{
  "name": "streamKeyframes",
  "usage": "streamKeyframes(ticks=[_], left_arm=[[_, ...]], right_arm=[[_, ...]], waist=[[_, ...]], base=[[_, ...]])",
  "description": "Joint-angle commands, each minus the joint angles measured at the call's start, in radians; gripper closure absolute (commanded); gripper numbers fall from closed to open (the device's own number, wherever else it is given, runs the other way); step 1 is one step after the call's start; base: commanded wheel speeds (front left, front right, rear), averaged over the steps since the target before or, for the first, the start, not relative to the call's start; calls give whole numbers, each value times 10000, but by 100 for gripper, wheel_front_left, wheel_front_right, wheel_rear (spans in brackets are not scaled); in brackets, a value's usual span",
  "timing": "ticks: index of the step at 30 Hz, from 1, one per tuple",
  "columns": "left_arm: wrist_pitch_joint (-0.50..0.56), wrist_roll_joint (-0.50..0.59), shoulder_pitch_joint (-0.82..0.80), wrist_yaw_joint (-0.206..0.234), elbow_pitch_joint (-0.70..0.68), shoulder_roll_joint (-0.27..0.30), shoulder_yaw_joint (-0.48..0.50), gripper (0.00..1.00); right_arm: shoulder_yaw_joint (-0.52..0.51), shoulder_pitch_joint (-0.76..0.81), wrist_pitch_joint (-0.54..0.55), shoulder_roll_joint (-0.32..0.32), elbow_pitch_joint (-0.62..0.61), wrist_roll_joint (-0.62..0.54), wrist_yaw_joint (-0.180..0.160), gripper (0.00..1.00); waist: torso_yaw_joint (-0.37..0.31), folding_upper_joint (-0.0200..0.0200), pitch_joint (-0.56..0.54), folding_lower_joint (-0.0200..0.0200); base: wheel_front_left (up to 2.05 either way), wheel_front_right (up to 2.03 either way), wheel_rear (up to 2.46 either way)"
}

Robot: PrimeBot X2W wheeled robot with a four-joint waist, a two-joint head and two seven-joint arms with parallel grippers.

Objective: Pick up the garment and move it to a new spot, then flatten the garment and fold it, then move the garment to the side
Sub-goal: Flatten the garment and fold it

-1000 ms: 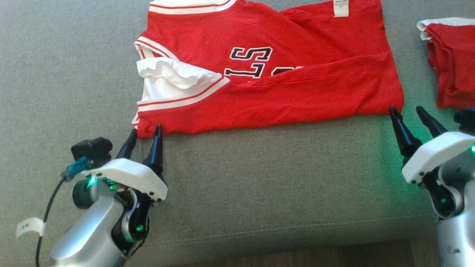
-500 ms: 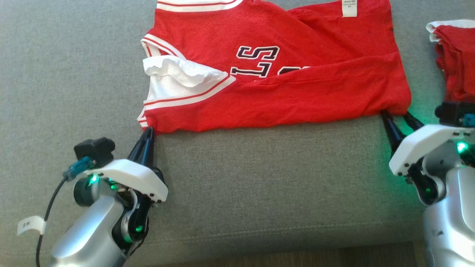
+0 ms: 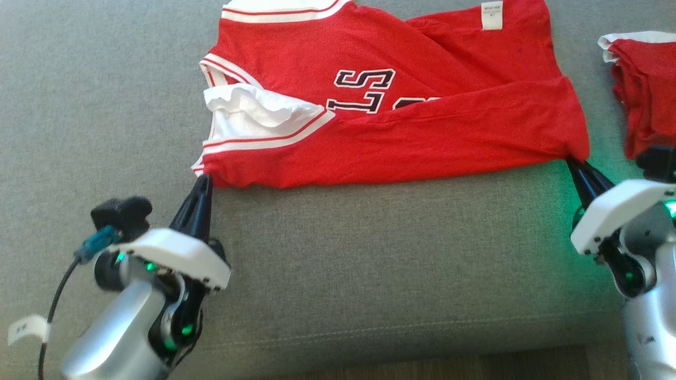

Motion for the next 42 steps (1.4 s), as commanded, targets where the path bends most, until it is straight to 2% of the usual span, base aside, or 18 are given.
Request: streamKeyframes(ticks=[1, 10, 18, 23, 28, 29, 30, 31, 32, 38, 42], left_arm=[[-128, 86, 42, -43, -316, 471, 471, 100], [-1, -97, 1138, 133, -1239, 1115, 534, 100], [424, -228, 2467, 694, -2737, 1736, 364, 100], [817, -353, 3036, 979, -3538, 1867, 117, 100], [1230, -431, 3184, 1192, -3790, 1891, -86, 100], [1278, -418, 3143, 1229, -3796, 1878, -105, 100], [1313, -409, 3098, 1297, -3796, 1861, -94, 100], [1342, -371, 3048, 1394, -3800, 1865, -75, 54], [1366, -349, 3000, 1470, -3836, 1878, -46, 0], [1436, -262, 2409, 1909, -4492, 2371, 661, 0], [1823, 59, 933, 1806, -4801, 2762, 1039, 0]], right_arm=[[209, 150, 56, -255, -460, 142, -4, 100], [307, 1220, 603, -803, -1526, 974, -4, 100], [92, 2611, 1539, -1355, -2799, 1314, -4, 100], [30, 3415, 2355, -1563, -3750, 1243, -4, 100], [12, 3761, 2991, -1454, -4366, 1243, -4, 100], [-13, 3774, 3065, -1410, -4435, 1216, -4, 26], [-61, 3759, 3098, -1349, -4521, 1190, -4, 0], [-135, 3724, 3075, -1294, -4638, 1150, -4, 0], [-225, 3679, 3011, -1261, -4774, 1106, -4, 0], [-791, 3197, 2408, -916, -5741, 508, -4, 0], [-570, 2765, 2032, -560, -5854, 195, -4, 0]], waist=[[-21, 0, -41, 0], [-106, 0, -306, 0], [-60, 0, -530, 0], [0, 0, -515, 0], [-16, 0, -512, 0], [-21, 0, -509, 0], [-28, 0, -508, 0], [-39, 0, -508, 0], [-56, 0, -509, 0], [-235, 0, -476, 0], [-298, 0, -327, 0]], base=[[0, 0, 0], [0, 0, 0], [0, 0, 0], [0, 0, 0], [0, 0, 0], [0, 0, 0], [0, 0, 0], [0, 0, 0], [0, 0, 0], [0, 0, 0], [0, 0, 0]])
